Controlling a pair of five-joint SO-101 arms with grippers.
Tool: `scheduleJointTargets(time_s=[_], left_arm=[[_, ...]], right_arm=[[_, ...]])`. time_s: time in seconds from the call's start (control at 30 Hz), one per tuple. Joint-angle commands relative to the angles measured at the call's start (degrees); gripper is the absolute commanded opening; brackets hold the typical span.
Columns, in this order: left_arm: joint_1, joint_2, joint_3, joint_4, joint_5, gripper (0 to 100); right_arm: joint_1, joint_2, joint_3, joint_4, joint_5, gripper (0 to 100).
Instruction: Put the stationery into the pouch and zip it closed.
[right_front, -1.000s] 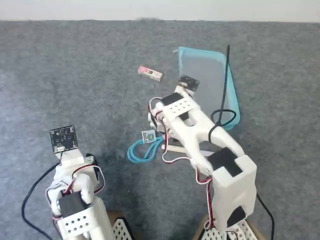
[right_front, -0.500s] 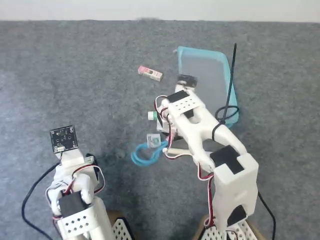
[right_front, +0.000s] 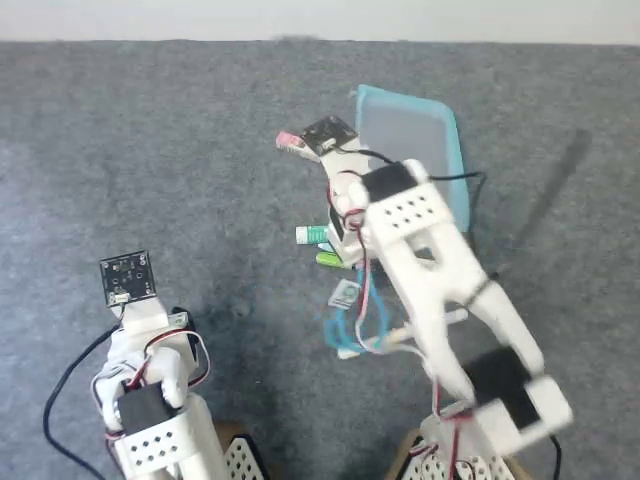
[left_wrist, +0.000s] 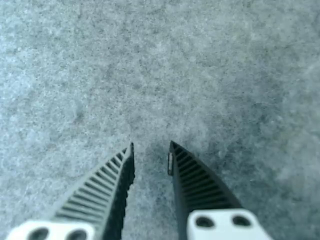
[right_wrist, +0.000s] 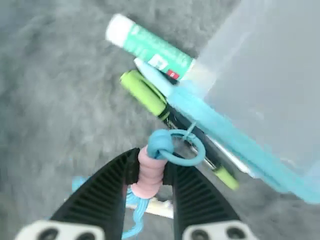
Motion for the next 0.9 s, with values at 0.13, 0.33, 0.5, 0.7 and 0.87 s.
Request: scheduleJointTargets(time_s=[0.13, 0.33, 0.5, 0.7, 0.87], left_arm=[[0.4, -1.4, -0.6, 0.3, 0.9, 11], [0.4, -1.4, -0.6, 0.3, 0.9, 11], [0.8, -1.4, -0.6, 0.3, 0.8, 11], [12.6, -1.4, -0.6, 0.2, 0.9, 11], [18.6, -1.4, -0.5, -1.5, 0.5, 11]], right_arm=[[-5.7, -12.0, -12.0, 16.9, 14.0, 0.7], [-12.0, -11.9, -17.5, 20.9, 16.2, 0.7], [-14.7, -8.9, -17.1, 20.3, 16.0, 0.7], [-15.3, -6.2, -17.1, 17.7, 13.2, 0.7], [-17.6, -6.3, -17.1, 16.1, 13.2, 0.7]])
